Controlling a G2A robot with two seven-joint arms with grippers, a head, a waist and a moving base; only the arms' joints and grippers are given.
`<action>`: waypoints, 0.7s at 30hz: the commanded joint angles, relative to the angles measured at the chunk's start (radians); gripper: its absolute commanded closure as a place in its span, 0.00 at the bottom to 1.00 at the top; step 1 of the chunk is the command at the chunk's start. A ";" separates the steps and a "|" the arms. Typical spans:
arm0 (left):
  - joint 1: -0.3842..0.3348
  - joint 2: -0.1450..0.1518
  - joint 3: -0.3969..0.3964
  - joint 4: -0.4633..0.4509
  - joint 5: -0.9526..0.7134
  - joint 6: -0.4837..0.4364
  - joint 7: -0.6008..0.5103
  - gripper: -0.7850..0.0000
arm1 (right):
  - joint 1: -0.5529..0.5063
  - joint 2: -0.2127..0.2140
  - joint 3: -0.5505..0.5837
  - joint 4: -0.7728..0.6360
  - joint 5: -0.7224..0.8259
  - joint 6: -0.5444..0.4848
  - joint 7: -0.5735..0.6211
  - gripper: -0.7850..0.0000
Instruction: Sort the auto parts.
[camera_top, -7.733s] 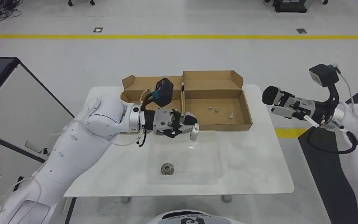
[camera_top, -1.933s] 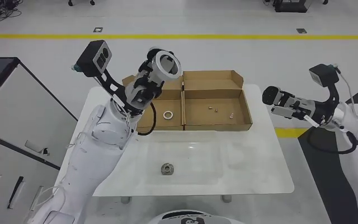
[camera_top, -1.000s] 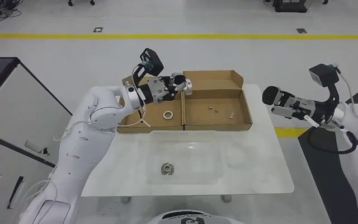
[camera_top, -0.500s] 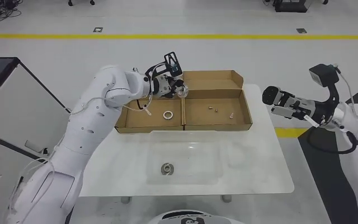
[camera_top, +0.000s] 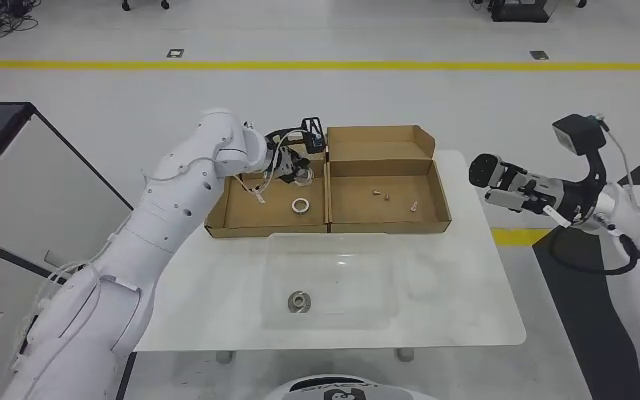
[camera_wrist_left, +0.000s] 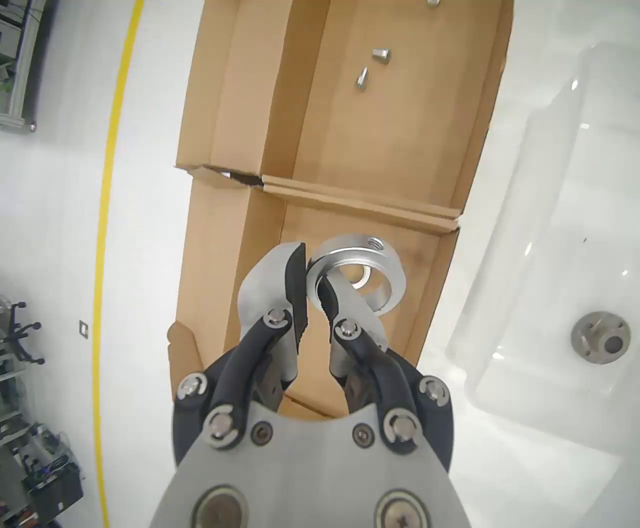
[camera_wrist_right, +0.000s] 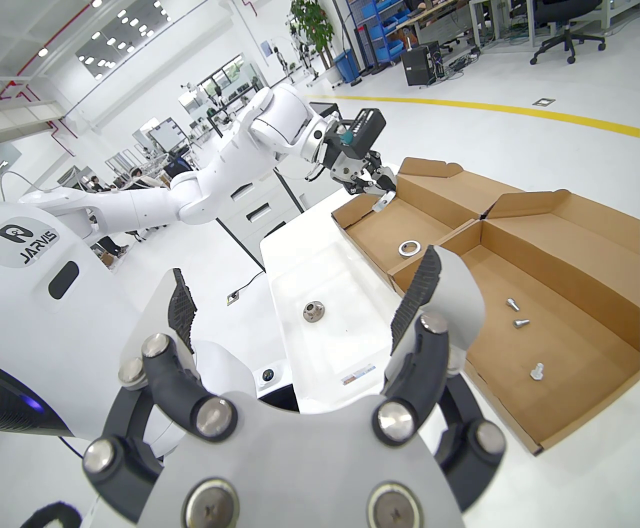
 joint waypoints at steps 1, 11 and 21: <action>-0.026 -0.011 0.033 0.054 0.031 -0.017 0.007 1.00 | 0.000 0.000 0.000 0.000 0.000 0.000 0.000 0.00; -0.108 -0.074 0.174 0.256 0.116 -0.070 0.041 1.00 | 0.000 0.000 0.000 0.000 0.000 0.000 0.000 0.00; -0.128 -0.129 0.252 0.408 0.139 -0.069 0.099 1.00 | 0.000 0.000 0.000 0.000 0.000 0.000 0.000 0.00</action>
